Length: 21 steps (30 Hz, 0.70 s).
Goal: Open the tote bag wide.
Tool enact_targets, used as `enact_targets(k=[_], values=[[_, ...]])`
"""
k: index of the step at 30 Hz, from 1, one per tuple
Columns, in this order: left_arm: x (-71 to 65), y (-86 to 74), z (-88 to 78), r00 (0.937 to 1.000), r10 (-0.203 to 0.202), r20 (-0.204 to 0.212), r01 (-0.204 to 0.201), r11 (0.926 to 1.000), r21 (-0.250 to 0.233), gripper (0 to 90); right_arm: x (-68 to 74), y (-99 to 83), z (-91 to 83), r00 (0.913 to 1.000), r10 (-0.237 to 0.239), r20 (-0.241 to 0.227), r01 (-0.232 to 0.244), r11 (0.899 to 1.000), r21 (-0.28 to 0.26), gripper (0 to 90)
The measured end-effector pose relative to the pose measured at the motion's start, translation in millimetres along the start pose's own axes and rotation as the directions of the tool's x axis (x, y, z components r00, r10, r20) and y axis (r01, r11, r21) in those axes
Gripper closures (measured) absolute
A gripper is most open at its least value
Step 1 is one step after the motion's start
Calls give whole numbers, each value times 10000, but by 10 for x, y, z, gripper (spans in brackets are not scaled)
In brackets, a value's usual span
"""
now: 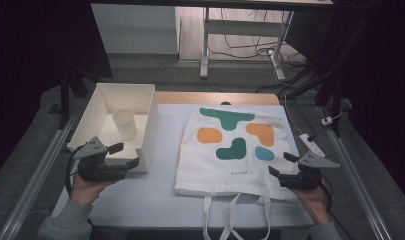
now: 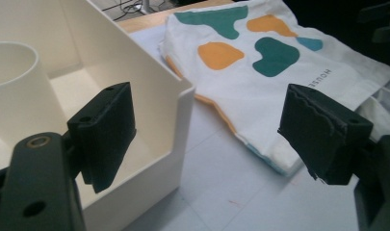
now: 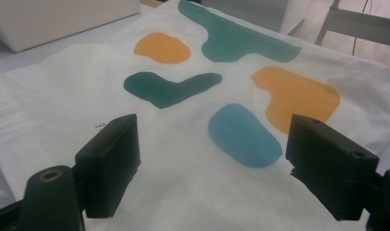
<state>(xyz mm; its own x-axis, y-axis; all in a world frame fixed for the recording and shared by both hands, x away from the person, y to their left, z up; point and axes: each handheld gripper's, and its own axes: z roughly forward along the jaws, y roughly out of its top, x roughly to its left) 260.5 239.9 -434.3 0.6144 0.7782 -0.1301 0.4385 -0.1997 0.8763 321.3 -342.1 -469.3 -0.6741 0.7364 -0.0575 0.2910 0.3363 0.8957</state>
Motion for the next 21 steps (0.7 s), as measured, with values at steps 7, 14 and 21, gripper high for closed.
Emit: enact_targets(k=[7,14,21], values=[[-132,57,-5,9989,281,376,-279,9996,-39,209,9,-6,11,10000,-38,12,38,10000,29,192],[-306,101,105,9930,666,973,-686,9975,176,217,21,-7,23,10000,-84,-11,84,9999,75,193],[-395,106,262,9879,881,1274,-958,9939,555,224,33,-9,36,9999,-98,-32,98,9999,82,193]])
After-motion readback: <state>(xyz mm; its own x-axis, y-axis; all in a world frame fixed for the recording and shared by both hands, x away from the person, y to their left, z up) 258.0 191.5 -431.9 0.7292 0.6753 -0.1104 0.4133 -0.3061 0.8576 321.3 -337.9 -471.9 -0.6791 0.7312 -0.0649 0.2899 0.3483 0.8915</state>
